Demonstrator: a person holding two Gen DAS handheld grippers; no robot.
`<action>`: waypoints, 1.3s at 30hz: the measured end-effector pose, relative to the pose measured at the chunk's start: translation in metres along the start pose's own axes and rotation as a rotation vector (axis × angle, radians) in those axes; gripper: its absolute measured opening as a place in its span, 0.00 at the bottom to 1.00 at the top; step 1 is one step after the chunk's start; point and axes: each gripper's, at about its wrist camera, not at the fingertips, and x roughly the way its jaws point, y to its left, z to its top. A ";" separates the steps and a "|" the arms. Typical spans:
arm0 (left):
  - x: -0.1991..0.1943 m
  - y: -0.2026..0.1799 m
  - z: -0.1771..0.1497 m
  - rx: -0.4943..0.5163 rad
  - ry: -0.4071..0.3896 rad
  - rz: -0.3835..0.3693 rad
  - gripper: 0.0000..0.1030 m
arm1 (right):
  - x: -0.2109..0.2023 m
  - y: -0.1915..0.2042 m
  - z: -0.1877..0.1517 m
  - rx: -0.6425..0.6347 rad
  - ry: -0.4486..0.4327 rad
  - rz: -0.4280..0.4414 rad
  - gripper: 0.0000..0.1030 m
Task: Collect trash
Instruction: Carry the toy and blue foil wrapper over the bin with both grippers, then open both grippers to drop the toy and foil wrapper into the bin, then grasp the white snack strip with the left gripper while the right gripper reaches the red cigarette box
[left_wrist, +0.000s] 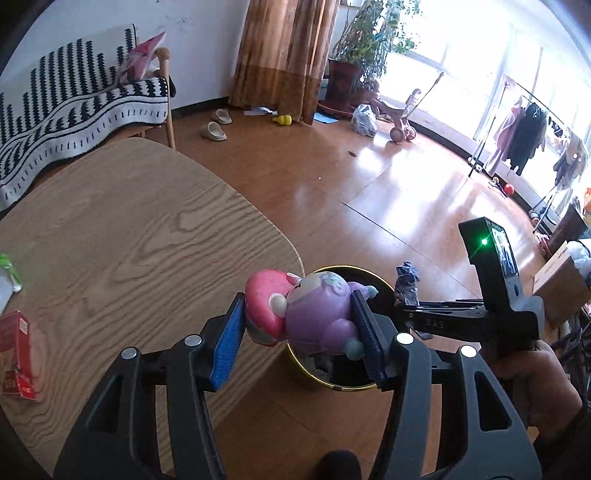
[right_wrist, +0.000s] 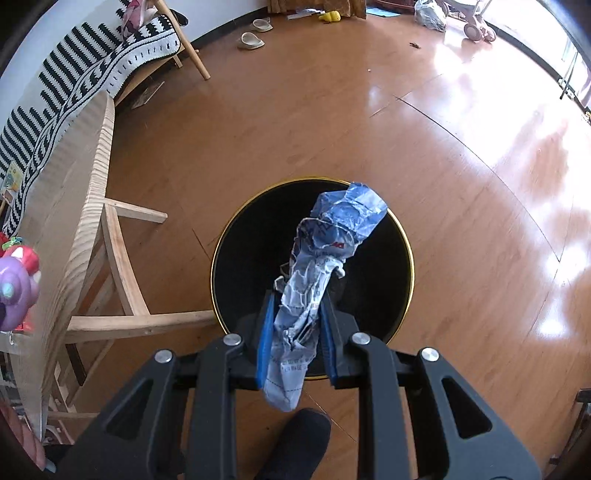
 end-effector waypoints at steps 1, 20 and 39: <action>0.003 -0.001 0.001 0.000 0.002 -0.001 0.53 | -0.001 0.000 0.001 0.002 -0.003 0.003 0.22; 0.034 -0.032 -0.004 0.014 0.049 -0.070 0.53 | -0.036 -0.026 0.004 0.112 -0.118 0.013 0.69; 0.077 -0.073 0.003 0.060 0.072 -0.157 0.77 | -0.072 -0.059 -0.003 0.206 -0.225 -0.024 0.73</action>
